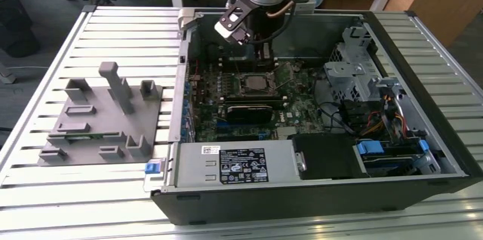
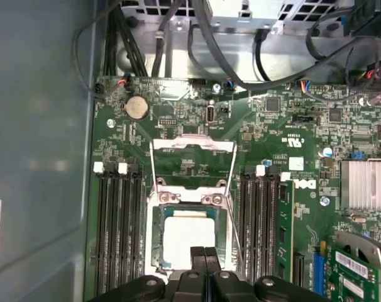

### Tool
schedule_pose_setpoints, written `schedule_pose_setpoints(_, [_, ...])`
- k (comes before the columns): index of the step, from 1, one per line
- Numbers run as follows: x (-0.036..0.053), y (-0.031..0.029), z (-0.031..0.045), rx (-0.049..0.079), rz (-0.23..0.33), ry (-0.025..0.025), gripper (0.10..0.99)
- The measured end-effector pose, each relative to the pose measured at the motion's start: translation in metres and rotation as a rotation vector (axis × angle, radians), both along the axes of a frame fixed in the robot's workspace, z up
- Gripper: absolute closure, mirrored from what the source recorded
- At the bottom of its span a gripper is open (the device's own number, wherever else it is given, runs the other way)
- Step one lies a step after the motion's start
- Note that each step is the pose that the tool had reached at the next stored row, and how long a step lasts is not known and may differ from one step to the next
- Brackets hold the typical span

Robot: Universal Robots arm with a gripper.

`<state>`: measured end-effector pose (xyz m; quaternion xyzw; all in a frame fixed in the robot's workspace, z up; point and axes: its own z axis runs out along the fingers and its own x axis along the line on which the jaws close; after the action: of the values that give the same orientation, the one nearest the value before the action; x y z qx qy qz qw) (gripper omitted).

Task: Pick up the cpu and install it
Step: 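Close the cpu cover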

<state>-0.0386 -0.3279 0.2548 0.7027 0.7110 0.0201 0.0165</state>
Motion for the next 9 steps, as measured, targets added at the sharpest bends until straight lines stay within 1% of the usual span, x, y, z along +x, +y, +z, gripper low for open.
schedule_pose_setpoints(2, [0.0003,-0.0002,0.0000,0.000,0.000,0.0001,0.980])
schedule_pose_setpoints(3, [0.0013,-0.0002,0.0000,0.000,0.000,0.0013,0.980])
schedule_pose_setpoints(6, [0.0099,-0.0003,0.0000,0.000,0.000,0.0076,0.980])
schedule_pose_setpoints(7, [0.0114,-0.0004,0.0004,-0.001,0.000,0.0098,0.980])
schedule_pose_setpoints(8, [0.0119,-0.0004,0.0021,-0.001,0.000,0.0111,0.980])
schedule_pose_setpoints(9, [0.0120,-0.0003,0.0043,-0.001,0.000,0.0112,0.980])
